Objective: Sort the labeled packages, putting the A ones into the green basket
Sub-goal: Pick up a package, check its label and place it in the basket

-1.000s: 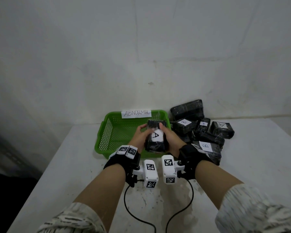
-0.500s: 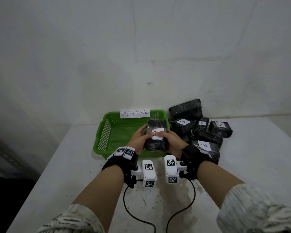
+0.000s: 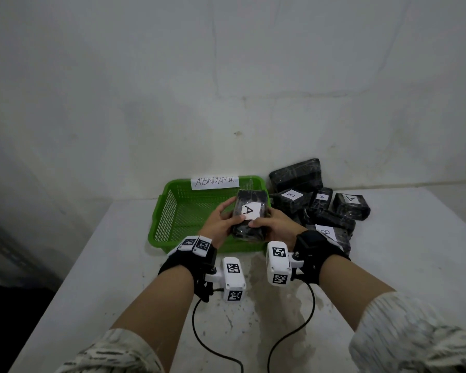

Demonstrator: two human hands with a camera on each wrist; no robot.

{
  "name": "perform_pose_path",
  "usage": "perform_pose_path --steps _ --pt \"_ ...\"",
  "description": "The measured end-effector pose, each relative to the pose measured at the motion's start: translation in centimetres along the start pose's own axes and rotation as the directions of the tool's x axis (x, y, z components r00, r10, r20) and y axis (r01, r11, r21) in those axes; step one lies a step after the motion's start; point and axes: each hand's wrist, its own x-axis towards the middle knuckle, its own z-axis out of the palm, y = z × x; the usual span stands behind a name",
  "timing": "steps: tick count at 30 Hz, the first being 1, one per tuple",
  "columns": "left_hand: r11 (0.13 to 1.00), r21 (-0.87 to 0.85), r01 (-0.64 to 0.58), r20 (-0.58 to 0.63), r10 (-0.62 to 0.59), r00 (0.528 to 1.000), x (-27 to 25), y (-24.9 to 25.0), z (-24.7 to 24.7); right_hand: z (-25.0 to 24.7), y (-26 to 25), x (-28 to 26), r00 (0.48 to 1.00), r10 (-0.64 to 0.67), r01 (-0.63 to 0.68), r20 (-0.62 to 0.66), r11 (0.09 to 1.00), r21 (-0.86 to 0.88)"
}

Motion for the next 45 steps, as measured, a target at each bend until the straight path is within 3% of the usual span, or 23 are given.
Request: perform_pose_path --steps 4,9,13,18,21,25,33,40,43,45 --pt "0.997 0.072 0.011 0.016 -0.013 1.000 -0.1 -0.2 -0.1 -0.3 0.1 0.4 0.998 -0.017 0.016 -0.063 1.000 -0.015" --pt "0.956 0.292 -0.031 -0.007 0.035 0.999 -0.1 0.4 0.1 -0.2 -0.2 -0.1 0.999 -0.005 0.009 0.048 0.997 -0.080" --pt "0.979 0.184 0.091 -0.035 -0.086 0.996 -0.2 0.8 0.3 -0.1 -0.3 0.1 0.998 -0.055 0.058 0.029 0.993 -0.106" --pt "0.992 0.114 0.047 -0.017 -0.045 0.999 0.2 0.4 0.7 0.4 -0.4 0.9 0.972 -0.197 0.162 -0.130 0.957 -0.241" --pt "0.991 0.107 0.081 0.019 -0.083 0.996 0.2 0.3 0.9 0.7 -0.6 1.3 0.966 -0.164 0.140 -0.198 0.982 -0.129" --pt "0.986 0.131 0.103 0.003 -0.105 0.995 0.2 0.5 1.0 0.5 -0.4 1.2 0.987 -0.043 0.023 -0.154 0.991 -0.129" --pt "0.990 0.126 0.061 -0.087 -0.050 0.995 0.7 0.7 1.6 0.2 -0.7 0.7 0.966 -0.137 0.105 -0.219 0.983 -0.153" --pt "0.992 0.122 0.022 -0.086 -0.012 0.996 0.7 0.6 1.3 -0.1 -1.1 -0.3 0.997 -0.009 -0.002 -0.076 0.990 -0.138" --pt "0.986 0.161 0.036 -0.083 -0.023 0.996 0.5 0.5 1.1 -0.1 -0.7 0.0 0.992 -0.034 0.008 -0.122 0.979 -0.205" --pt "0.978 0.203 0.052 -0.068 -0.039 0.997 0.3 0.5 1.0 0.0 -0.5 0.2 0.982 -0.064 0.036 -0.178 0.987 -0.154"
